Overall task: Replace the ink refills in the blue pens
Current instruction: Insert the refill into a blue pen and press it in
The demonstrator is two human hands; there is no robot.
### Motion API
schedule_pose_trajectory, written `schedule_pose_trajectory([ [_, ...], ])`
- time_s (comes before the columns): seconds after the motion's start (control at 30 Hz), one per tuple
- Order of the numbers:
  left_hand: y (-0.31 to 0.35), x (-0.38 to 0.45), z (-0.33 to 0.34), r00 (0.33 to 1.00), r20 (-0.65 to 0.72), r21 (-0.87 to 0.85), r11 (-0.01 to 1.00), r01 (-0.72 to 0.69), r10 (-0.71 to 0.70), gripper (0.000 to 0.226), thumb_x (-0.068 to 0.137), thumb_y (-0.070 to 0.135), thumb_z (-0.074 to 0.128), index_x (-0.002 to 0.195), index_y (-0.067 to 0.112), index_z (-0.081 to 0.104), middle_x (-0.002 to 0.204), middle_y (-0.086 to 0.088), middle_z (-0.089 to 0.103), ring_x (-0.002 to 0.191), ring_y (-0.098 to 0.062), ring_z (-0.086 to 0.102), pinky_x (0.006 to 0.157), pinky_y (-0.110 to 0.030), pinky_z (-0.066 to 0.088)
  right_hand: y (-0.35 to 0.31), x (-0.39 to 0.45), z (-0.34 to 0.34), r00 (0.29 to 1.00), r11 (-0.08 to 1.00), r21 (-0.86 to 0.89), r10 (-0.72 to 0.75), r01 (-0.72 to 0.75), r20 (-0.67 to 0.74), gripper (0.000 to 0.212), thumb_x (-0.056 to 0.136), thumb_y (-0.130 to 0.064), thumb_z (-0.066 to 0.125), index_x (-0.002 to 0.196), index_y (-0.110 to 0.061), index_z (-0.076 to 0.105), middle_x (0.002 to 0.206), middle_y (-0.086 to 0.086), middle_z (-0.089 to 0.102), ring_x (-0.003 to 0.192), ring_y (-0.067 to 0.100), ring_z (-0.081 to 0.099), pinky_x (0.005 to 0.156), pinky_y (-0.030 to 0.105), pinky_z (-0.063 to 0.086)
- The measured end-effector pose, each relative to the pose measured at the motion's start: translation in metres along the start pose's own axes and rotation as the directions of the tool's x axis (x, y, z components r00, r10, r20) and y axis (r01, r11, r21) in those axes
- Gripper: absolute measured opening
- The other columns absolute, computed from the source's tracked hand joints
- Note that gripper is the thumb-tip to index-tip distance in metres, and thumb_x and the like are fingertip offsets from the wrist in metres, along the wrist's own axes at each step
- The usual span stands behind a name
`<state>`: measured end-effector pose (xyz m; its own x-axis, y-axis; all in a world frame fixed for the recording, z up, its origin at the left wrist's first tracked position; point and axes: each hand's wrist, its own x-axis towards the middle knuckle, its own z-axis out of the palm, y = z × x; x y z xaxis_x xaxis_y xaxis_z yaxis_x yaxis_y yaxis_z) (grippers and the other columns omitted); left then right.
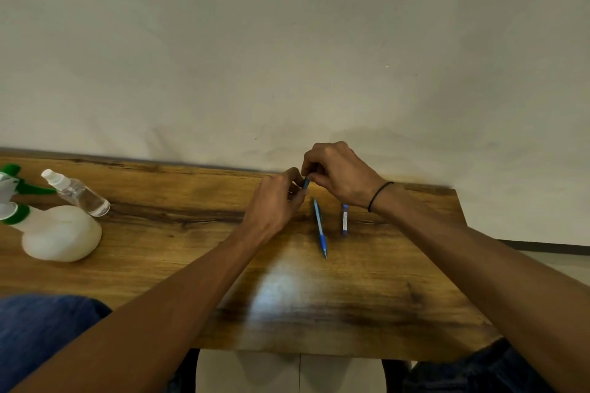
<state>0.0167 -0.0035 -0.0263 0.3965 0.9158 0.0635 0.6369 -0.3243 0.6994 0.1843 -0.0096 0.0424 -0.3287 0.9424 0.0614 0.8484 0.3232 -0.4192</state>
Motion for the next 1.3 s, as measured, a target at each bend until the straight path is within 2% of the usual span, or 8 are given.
schedule_pose_trajectory([
  [0.3,0.013,0.002,-0.015,0.999,-0.033,0.028,0.999,-0.042,0.042,0.020,0.098,0.034,0.067,0.110,0.018,0.071,0.095,0.000,0.080,0.082,-0.015,0.075,0.074,-0.041,0.064,0.005,-0.001,-0.003,0.988,0.970,0.192,0.153,-0.151,0.005,0.013,0.090,-0.009,0.077,0.103,-0.008,0.075,0.095,0.003,0.075,0.084,0.010,0.068,0.082,0.027,0.060],
  [0.47,0.042,0.014,-0.047,0.991,-0.130,-0.013,0.999,-0.031,0.029,0.019,0.096,0.035,0.070,0.107,0.021,0.077,0.093,0.005,0.081,0.080,-0.008,0.075,0.082,-0.033,0.061,-0.002,0.003,-0.025,0.960,0.908,0.397,0.220,-0.135,-0.176,0.008,0.093,-0.013,0.075,0.097,-0.007,0.072,0.095,0.003,0.075,0.091,0.016,0.071,0.085,0.032,0.060],
  [0.63,0.069,0.022,-0.090,0.994,-0.108,0.169,0.985,0.030,-0.011,0.030,0.085,0.048,0.075,0.105,0.026,0.079,0.092,0.007,0.080,0.084,-0.013,0.074,0.078,-0.034,0.059,-0.020,0.005,-0.055,0.925,0.829,0.553,0.269,-0.080,-0.270,0.011,0.102,-0.014,0.063,0.109,-0.006,0.060,0.101,0.006,0.076,0.098,0.016,0.075,0.090,0.035,0.059],
  [0.87,0.087,0.032,-0.133,0.989,-0.139,0.442,0.897,0.017,0.050,0.017,0.083,0.035,0.071,0.098,0.031,0.078,0.094,0.004,0.076,0.088,-0.024,0.069,0.071,-0.033,0.044,-0.061,-0.003,-0.098,0.857,0.491,0.870,0.426,0.050,-0.289,0.024,0.113,-0.023,0.038,0.129,-0.008,0.046,0.090,0.009,0.058,0.090,0.028,0.073,0.082,0.043,0.064],
  [1.0,0.092,0.034,-0.137,0.990,-0.118,0.450,0.893,-0.015,0.076,0.014,0.086,0.031,0.067,0.096,0.029,0.076,0.094,0.004,0.075,0.088,-0.026,0.068,0.069,-0.033,0.041,-0.078,-0.004,-0.114,0.850,0.271,0.950,0.454,0.155,-0.268,0.022,0.114,-0.027,0.033,0.119,-0.011,0.047,0.082,0.007,0.052,0.067,0.019,0.049,0.061,0.034,0.042],
  [1.1,0.095,0.035,-0.133,0.993,-0.078,0.470,0.882,-0.037,0.083,0.013,0.086,0.029,0.064,0.094,0.030,0.075,0.093,0.004,0.073,0.087,-0.027,0.066,0.069,-0.033,0.039,-0.086,-0.004,-0.123,0.863,0.143,0.977,0.460,0.158,-0.207,0.042,0.112,-0.042,0.033,0.091,-0.013,0.053,0.068,0.004,0.046,0.057,0.015,0.036,0.056,0.032,0.026],
  [1.2,0.096,0.035,-0.132,0.994,-0.062,0.477,0.878,-0.046,0.086,0.013,0.087,0.029,0.063,0.094,0.030,0.074,0.092,0.003,0.073,0.086,-0.027,0.065,0.069,-0.033,0.038,-0.092,-0.006,-0.127,0.864,0.130,0.986,0.479,0.108,-0.157,0.059,0.108,-0.054,0.035,0.065,-0.015,0.046,0.052,-0.002,0.032,0.047,0.013,0.026,0.049,0.030,0.019],
  [1.3,0.096,0.036,-0.132,0.993,-0.057,0.485,0.873,-0.060,0.100,0.014,0.088,0.029,0.063,0.095,0.029,0.074,0.093,0.003,0.073,0.085,-0.026,0.066,0.068,-0.033,0.040,-0.096,-0.006,-0.131,0.845,0.124,0.988,0.516,0.087,-0.140,0.058,0.107,-0.049,0.036,0.058,-0.016,0.038,0.044,-0.005,0.026,0.041,0.012,0.019,0.043,0.025,0.016],
])
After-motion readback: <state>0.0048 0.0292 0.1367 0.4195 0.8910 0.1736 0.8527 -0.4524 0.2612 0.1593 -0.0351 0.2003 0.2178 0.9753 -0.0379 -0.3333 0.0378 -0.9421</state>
